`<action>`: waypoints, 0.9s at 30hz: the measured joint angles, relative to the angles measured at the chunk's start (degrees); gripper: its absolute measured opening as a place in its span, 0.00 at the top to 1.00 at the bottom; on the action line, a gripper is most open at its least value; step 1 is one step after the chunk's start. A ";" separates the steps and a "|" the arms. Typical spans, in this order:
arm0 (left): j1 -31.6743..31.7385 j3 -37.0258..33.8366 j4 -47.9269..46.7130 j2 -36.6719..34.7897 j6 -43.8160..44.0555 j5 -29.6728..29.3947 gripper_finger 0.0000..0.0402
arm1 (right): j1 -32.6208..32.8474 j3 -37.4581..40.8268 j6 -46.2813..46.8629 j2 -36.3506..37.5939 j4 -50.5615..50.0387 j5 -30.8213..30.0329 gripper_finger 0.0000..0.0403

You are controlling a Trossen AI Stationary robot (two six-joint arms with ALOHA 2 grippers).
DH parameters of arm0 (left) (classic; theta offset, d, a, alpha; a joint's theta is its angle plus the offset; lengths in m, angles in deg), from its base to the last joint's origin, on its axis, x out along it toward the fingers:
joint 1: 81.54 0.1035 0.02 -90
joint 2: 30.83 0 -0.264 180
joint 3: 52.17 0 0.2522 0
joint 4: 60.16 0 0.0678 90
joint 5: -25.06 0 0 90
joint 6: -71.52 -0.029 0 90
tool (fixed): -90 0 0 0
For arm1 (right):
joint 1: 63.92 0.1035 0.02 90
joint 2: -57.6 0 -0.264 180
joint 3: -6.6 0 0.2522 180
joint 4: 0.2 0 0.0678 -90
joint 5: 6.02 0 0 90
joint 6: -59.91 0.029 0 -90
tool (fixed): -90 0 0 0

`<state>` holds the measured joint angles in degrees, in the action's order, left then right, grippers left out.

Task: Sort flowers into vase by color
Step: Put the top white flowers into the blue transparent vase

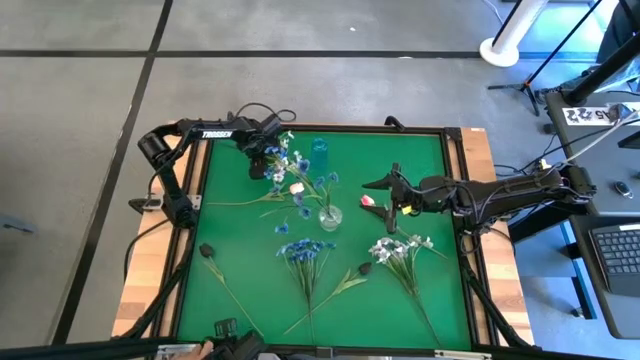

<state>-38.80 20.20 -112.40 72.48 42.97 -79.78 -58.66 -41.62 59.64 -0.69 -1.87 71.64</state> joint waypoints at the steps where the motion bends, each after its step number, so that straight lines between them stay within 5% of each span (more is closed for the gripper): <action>1: -0.45 0.21 -0.21 0.04 0.30 -0.89 0.69 | 0.00 0.02 0.00 -0.03 0.01 0.00 0.33; 6: -3.11 1.65 -1.15 0.38 4.66 -11.20 0.96 | 0.00 0.01 0.04 -0.03 0.34 0.00 0.33; 15: -5.80 4.70 -4.61 -12.24 7.21 -11.30 0.99 | 0.00 0.02 1.33 -0.01 -0.33 0.02 0.33; 20: -4.17 4.72 0.49 -26.83 9.44 2.88 1.00 | 0.00 0.02 1.81 -0.01 -0.28 0.02 0.33; 25: -0.99 4.68 13.20 -38.24 16.55 32.66 1.00 | 0.00 0.02 1.90 0.01 0.37 0.02 0.33; 27: -0.89 4.56 18.90 -40.66 18.76 38.76 1.00 | 0.00 0.02 1.92 0.01 0.74 0.02 0.33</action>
<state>-39.69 24.77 -93.49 31.82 61.73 -41.01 -58.66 -41.60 61.56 -0.68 -1.13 71.66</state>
